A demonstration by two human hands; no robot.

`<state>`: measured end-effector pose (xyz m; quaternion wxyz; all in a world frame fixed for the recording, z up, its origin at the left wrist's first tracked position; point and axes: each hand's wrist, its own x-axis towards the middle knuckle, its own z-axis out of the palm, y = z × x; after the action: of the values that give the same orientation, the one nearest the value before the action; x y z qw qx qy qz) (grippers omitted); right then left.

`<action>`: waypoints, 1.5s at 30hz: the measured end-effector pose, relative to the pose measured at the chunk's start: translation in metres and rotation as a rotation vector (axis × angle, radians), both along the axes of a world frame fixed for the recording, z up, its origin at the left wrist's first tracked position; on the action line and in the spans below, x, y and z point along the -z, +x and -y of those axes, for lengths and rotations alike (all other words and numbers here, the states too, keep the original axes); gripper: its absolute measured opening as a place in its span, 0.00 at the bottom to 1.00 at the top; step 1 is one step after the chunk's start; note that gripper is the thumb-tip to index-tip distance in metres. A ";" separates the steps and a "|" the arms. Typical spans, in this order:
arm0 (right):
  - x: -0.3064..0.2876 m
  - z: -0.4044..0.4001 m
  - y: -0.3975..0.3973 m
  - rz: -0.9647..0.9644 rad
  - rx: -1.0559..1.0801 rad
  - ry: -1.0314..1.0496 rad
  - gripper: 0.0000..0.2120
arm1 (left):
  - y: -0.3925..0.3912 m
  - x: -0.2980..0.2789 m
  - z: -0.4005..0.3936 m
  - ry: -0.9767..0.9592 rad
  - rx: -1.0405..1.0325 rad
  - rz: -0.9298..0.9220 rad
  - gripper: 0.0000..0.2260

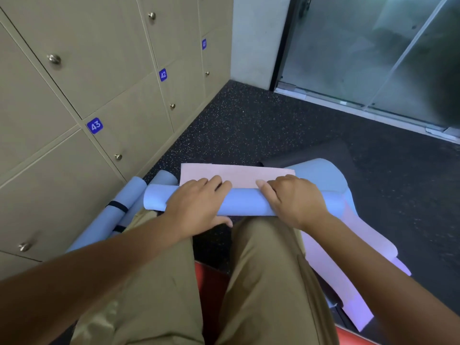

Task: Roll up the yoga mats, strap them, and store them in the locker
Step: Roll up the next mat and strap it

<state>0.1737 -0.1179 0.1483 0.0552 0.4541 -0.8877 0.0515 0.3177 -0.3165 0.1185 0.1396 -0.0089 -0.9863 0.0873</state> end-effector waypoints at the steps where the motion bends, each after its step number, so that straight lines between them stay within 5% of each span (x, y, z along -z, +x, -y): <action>1: -0.001 0.002 -0.003 0.023 0.018 0.036 0.27 | -0.005 -0.004 0.001 0.027 -0.016 0.045 0.36; 11: 0.028 -0.002 -0.015 -0.256 -0.145 -0.120 0.33 | -0.042 -0.027 0.022 0.350 -0.134 0.525 0.28; 19: 0.021 0.011 -0.035 -0.022 -0.144 0.119 0.52 | -0.066 -0.034 0.041 0.789 -0.112 0.851 0.26; 23: 0.016 0.016 -0.044 0.168 -0.111 0.174 0.42 | -0.064 -0.033 0.037 0.595 -0.128 0.722 0.24; 26: 0.014 0.020 -0.048 0.292 -0.082 0.203 0.37 | -0.052 -0.022 0.032 0.232 -0.109 0.532 0.34; 29: 0.016 0.025 -0.055 0.414 -0.076 0.211 0.37 | -0.045 -0.007 0.030 0.088 -0.113 0.411 0.40; 35: 0.009 0.034 -0.057 0.588 -0.080 0.271 0.34 | -0.056 -0.009 0.039 0.255 -0.143 0.537 0.34; 39: 0.017 0.034 -0.055 0.367 -0.137 0.301 0.44 | -0.065 -0.008 0.048 0.459 -0.159 0.674 0.31; 45: 0.029 0.031 -0.057 0.233 -0.137 0.260 0.41 | -0.080 -0.006 0.054 0.539 -0.130 0.740 0.28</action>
<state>0.1170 -0.1487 0.1197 -0.1109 0.5076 -0.8544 -0.0078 0.2373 -0.3702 0.1246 -0.2305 0.0592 -0.9558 -0.1725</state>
